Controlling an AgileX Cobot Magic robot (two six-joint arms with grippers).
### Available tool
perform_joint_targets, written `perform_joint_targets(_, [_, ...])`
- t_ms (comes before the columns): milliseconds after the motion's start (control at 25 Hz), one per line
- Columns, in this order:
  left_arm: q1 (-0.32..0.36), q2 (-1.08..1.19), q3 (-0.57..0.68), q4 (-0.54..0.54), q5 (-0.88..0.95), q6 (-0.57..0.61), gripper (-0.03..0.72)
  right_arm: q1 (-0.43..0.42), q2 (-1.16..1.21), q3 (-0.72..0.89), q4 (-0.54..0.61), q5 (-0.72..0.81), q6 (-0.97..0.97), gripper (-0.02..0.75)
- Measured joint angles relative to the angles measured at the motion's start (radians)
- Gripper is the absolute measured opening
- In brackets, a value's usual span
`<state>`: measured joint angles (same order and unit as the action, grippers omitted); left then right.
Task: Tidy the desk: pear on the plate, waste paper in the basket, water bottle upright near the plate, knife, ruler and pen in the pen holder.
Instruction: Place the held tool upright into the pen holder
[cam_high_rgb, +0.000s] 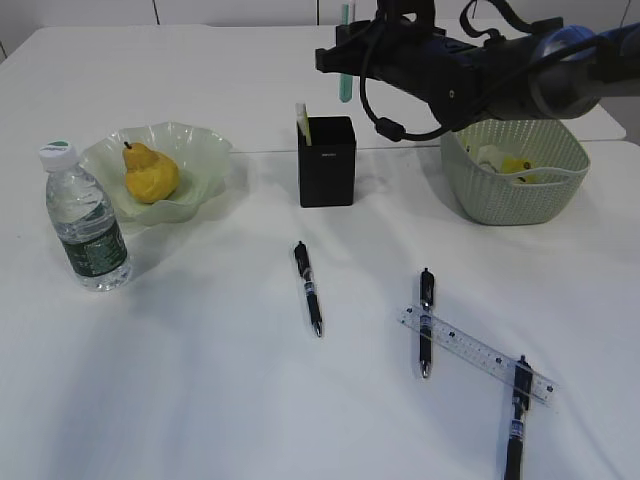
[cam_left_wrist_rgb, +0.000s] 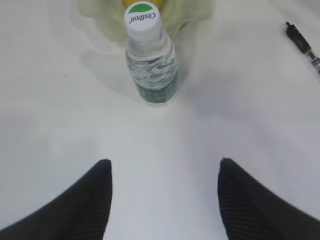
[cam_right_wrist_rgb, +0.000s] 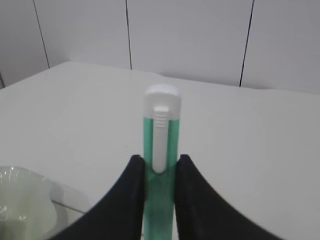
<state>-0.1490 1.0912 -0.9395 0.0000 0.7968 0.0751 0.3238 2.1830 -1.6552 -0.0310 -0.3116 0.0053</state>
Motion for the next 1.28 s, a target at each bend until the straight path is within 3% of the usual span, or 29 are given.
perform_joint_targets(920, [0.000, 0.013, 0.000, 0.000, 0.000, 0.000, 0.466, 0.000, 0.073, 0.000, 0.000, -0.064, 0.034, 0.143])
perform_joint_targets(1280, [0.000, 0.013, 0.000, 0.000, -0.002, 0.000, 0.466, 0.000, 0.114, -0.091, 0.000, 0.079, 0.038, 0.143])
